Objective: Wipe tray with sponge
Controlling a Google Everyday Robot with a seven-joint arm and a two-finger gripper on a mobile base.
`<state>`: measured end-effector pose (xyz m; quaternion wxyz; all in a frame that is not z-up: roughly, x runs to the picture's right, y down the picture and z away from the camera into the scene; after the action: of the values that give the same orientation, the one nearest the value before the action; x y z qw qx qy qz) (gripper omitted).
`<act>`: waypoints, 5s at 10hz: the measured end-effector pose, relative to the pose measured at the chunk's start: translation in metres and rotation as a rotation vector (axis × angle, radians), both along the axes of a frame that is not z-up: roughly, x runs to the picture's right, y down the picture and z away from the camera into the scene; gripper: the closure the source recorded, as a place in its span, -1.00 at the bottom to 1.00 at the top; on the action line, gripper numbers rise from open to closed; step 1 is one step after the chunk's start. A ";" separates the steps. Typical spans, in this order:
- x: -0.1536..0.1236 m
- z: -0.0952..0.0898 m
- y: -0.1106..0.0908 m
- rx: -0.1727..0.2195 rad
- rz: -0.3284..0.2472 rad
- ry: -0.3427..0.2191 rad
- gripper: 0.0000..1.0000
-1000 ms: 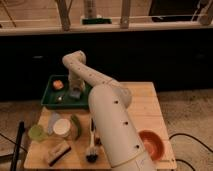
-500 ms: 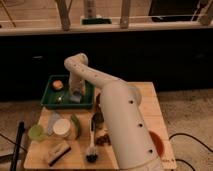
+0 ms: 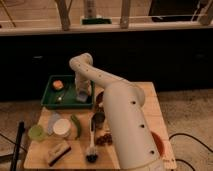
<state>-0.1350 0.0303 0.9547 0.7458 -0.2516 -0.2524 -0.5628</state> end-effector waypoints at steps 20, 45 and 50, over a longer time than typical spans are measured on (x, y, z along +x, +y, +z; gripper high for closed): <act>-0.002 0.017 -0.026 0.014 0.026 0.023 1.00; -0.025 0.024 -0.006 -0.007 0.018 0.107 1.00; -0.025 0.024 -0.006 -0.007 0.017 0.106 1.00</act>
<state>-0.1603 0.0242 0.9787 0.7620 -0.2815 -0.2167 -0.5414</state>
